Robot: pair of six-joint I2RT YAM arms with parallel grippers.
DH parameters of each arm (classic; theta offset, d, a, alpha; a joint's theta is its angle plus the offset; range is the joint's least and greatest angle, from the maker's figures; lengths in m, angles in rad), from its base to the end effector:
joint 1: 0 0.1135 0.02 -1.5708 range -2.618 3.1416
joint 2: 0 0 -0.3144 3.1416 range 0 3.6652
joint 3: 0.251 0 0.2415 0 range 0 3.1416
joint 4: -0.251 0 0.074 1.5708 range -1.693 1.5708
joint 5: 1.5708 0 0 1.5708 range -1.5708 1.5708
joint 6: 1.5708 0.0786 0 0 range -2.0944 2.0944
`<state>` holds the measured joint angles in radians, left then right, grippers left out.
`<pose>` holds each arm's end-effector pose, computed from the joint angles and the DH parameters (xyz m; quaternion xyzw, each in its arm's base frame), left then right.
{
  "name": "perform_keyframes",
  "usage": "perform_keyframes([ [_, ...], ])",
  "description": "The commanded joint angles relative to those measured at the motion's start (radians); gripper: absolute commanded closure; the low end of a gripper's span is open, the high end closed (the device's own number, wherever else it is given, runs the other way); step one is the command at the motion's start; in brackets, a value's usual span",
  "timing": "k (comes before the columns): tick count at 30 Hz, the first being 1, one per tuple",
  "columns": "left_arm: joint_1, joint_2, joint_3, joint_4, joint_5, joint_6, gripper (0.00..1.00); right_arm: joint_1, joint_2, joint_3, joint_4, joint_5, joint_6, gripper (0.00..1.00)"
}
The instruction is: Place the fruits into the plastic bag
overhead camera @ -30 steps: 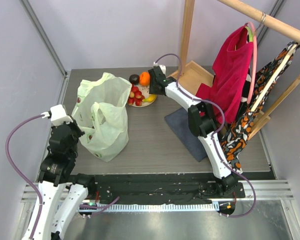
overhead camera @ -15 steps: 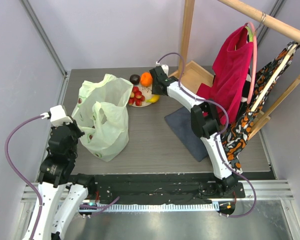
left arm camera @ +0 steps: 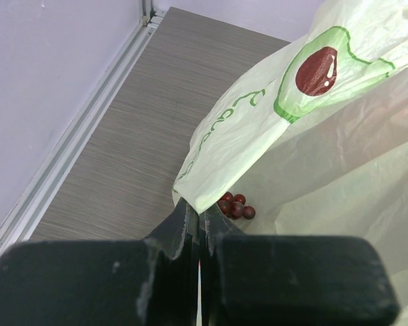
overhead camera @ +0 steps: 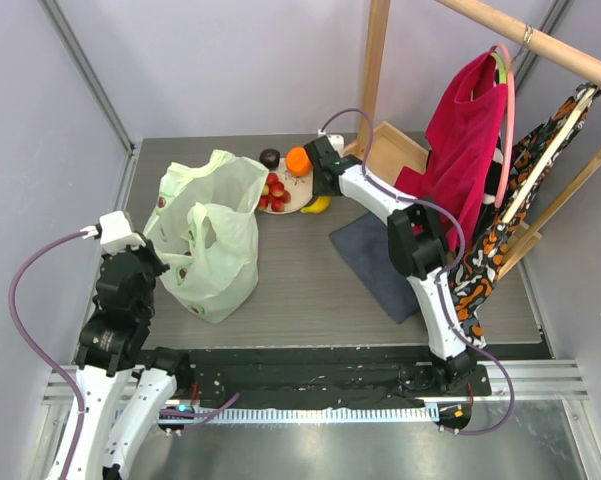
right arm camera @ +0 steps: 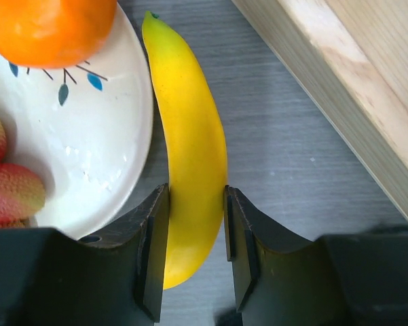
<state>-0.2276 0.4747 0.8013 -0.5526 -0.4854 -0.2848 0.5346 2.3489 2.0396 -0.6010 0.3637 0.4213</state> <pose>0.0887 0.0171 0.3569 -0.1713 0.7548 0.0287 0.6325 0.5066 0.2675 0.2069 0.0059 0.9322 -0.0052 0.3619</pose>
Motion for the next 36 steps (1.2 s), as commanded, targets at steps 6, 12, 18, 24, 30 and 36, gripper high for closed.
perform_keyframes([
  [6,0.004,-0.002,-0.004,0.056,0.016,-0.007,1.0,-0.007,-0.253,-0.114,0.043,0.05,-0.032,0.84],
  [12,0.004,0.002,-0.005,0.06,0.034,-0.004,1.0,-0.005,-0.428,-0.258,0.125,-0.008,-0.056,0.89],
  [18,0.004,-0.007,-0.008,0.069,0.042,-0.005,1.0,-0.001,-0.7,-0.462,0.386,-0.239,-0.058,0.93],
  [24,0.005,-0.013,-0.01,0.074,0.042,-0.004,1.0,0.062,-0.866,-0.656,0.818,-0.312,-0.029,0.99],
  [30,0.004,-0.015,-0.013,0.074,0.039,-0.004,1.0,0.238,-0.812,-0.677,1.071,-0.209,-0.153,0.99],
  [36,0.005,-0.019,-0.014,0.077,0.041,-0.002,1.0,0.35,-0.676,-0.633,1.222,-0.172,-0.233,0.99],
])
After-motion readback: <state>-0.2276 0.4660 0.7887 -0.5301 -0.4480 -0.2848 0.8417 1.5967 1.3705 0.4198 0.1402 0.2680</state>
